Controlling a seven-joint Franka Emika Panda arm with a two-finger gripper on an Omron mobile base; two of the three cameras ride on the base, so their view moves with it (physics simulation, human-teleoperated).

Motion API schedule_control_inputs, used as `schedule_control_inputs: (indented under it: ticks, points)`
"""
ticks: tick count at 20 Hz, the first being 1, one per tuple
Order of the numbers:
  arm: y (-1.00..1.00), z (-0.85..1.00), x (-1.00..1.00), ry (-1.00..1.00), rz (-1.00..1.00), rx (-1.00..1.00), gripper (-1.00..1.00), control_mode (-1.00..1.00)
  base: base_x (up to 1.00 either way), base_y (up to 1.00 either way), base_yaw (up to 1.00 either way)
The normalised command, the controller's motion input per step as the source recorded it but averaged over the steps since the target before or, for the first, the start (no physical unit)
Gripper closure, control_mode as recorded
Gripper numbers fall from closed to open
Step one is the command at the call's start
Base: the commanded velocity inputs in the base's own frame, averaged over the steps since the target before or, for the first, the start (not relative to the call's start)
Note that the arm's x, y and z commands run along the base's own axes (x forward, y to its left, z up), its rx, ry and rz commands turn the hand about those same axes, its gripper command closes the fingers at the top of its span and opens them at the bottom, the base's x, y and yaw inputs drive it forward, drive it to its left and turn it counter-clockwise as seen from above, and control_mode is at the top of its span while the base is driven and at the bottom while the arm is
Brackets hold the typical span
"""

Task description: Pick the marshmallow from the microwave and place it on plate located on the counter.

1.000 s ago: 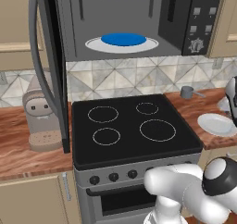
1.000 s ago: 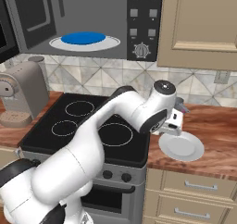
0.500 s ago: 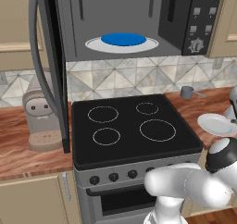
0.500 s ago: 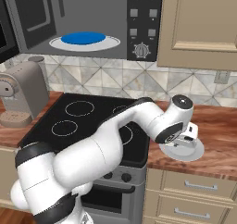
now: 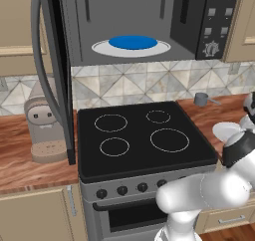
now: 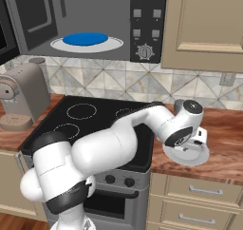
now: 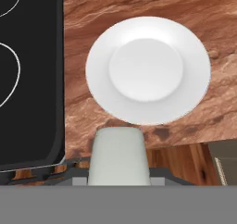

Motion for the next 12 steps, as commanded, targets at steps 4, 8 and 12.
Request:
schedule_control_inputs:
  ticks: [4, 8, 12]
  points:
    - [0.0, -0.37, 0.7, 0.0, 0.0, 0.0, 1.0, -1.0, 0.0, 0.0, 0.0]
    - [-0.01, -0.5, 0.47, 0.0, 0.0, 0.0, 1.0, -1.0, 0.0, 0.0, 0.0]
    - [-0.11, -0.37, 0.33, 0.0, 0.0, 0.0, 1.0, -1.0, 0.0, 0.0, 0.0]
